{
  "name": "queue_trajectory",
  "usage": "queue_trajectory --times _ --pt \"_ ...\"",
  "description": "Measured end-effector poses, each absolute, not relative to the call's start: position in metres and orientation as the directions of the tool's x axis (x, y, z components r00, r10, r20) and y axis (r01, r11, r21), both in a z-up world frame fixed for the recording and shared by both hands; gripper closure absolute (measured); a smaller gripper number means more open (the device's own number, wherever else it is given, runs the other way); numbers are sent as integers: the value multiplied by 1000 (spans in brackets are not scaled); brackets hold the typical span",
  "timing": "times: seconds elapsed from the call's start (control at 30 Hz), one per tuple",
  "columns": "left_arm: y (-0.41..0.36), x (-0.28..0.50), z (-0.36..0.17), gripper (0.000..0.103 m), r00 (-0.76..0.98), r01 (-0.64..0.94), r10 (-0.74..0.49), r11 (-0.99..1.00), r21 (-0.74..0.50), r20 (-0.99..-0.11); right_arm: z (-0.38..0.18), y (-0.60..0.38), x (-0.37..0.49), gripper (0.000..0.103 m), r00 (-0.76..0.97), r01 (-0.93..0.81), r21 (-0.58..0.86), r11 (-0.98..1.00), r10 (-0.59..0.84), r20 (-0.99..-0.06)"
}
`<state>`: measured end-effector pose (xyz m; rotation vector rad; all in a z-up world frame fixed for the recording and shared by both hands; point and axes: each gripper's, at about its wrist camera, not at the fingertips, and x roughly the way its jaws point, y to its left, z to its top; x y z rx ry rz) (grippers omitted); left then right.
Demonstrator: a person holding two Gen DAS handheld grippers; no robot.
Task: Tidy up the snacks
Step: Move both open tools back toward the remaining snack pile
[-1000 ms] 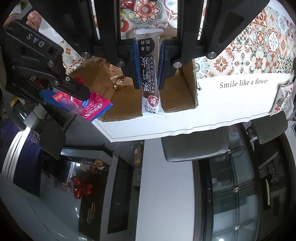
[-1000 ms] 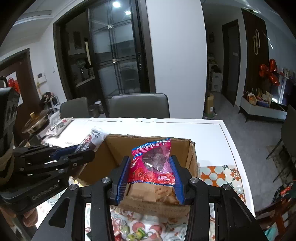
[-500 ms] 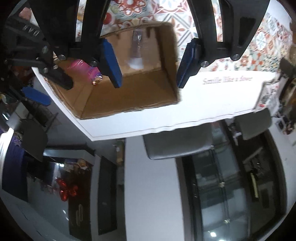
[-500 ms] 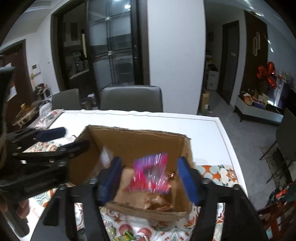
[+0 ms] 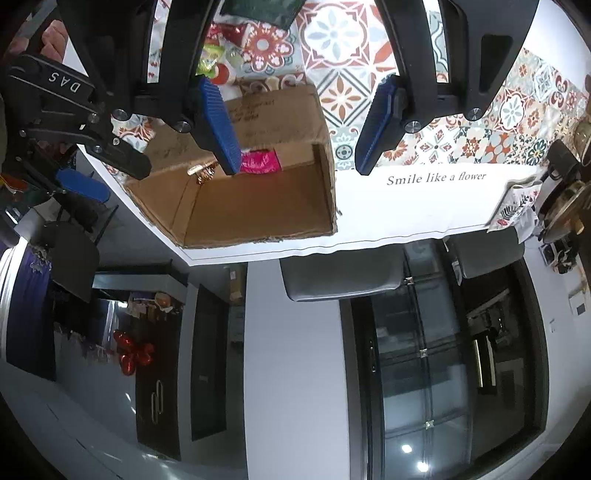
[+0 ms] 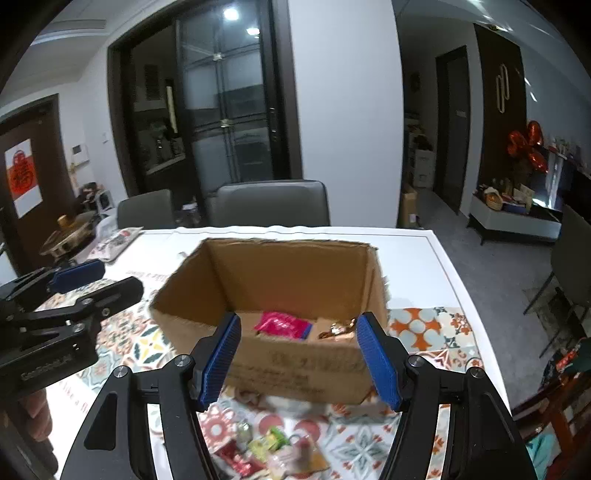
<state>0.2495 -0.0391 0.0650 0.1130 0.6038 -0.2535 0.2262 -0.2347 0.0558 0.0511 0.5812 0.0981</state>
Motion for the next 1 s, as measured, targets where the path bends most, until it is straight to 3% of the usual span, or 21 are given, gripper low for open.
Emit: queue_trajectory --times 0.3,1.0 --pt "-26 215 45 37 775 238 -191 971 -2 -602 43 -220 195 37 821 -128 82 988 152 -550" --pt "-34 188 -50 37 597 192 -172 979 -69 -784 -36 -221 164 37 688 -138 113 984 177 -704"
